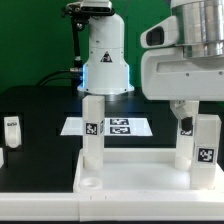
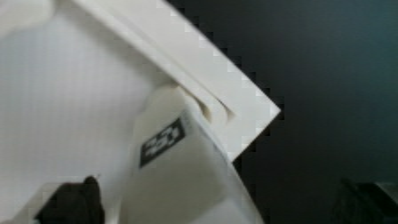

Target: Assemble desk

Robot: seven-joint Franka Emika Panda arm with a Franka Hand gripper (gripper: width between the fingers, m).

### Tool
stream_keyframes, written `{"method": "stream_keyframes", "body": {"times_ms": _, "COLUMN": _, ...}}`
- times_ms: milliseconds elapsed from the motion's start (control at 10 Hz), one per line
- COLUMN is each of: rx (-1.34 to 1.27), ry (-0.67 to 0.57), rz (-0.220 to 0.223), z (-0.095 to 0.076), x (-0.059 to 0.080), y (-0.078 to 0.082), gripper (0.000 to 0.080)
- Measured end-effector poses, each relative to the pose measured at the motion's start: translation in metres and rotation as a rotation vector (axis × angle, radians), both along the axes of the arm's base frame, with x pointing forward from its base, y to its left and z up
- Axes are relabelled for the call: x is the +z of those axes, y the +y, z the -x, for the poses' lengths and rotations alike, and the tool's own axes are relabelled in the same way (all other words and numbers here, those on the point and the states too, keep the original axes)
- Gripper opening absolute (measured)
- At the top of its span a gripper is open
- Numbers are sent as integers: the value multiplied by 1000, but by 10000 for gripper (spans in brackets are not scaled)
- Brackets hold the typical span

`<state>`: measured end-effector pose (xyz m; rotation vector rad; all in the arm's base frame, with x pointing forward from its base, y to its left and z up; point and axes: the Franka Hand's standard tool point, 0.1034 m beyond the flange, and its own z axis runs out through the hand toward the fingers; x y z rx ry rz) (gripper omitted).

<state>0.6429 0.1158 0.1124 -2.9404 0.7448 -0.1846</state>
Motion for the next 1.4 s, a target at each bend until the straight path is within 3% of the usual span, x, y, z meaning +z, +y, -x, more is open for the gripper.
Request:
{"method": "stream_keyframes", "body": {"times_ms": 100, "rx": 99, "ry": -9, "rz": 26, "z": -1, "x": 0, "y": -1, "gripper": 648}}
{"method": "stream_keyframes", "body": {"times_ms": 300, "rx": 48, "ry": -5, "rz": 18, "z": -1, "x": 0, "y": -2, "gripper": 621}}
{"method": "stream_keyframes", "body": {"times_ms": 500, "rx": -64, "ry": 4, "rz": 1, "z": 0, "x": -1, "y": -2, "gripper": 295}}
{"method": "stream_keyframes", "body": {"times_ms": 900, "rx": -607, "ry": 87, "rz": -60, "z": 4, "x": -2, "y": -10, "gripper": 291}}
{"method": "stream_keyframes", "body": {"times_ms": 1000, "rx": -864, "ry": 112, "rz": -93, "z": 4, "x": -3, "y": -5, "gripper": 291}}
{"method": "stream_keyframes", "body": {"times_ms": 1100, "rx": -1073, "ry": 128, "rz": -155, "z": 2, "x": -3, "y": -6, "gripper": 290}}
{"method": "stream_keyframes", "body": {"times_ms": 1200, "rx": -1172, "ry": 144, "rz": -191, "z": 3, "x": -3, "y": -8, "gripper": 290}}
{"method": "stream_keyframes", "body": {"times_ms": 1400, "rx": -1279, "ry": 161, "rz": -206, "z": 3, "x": -4, "y": -8, "gripper": 290}}
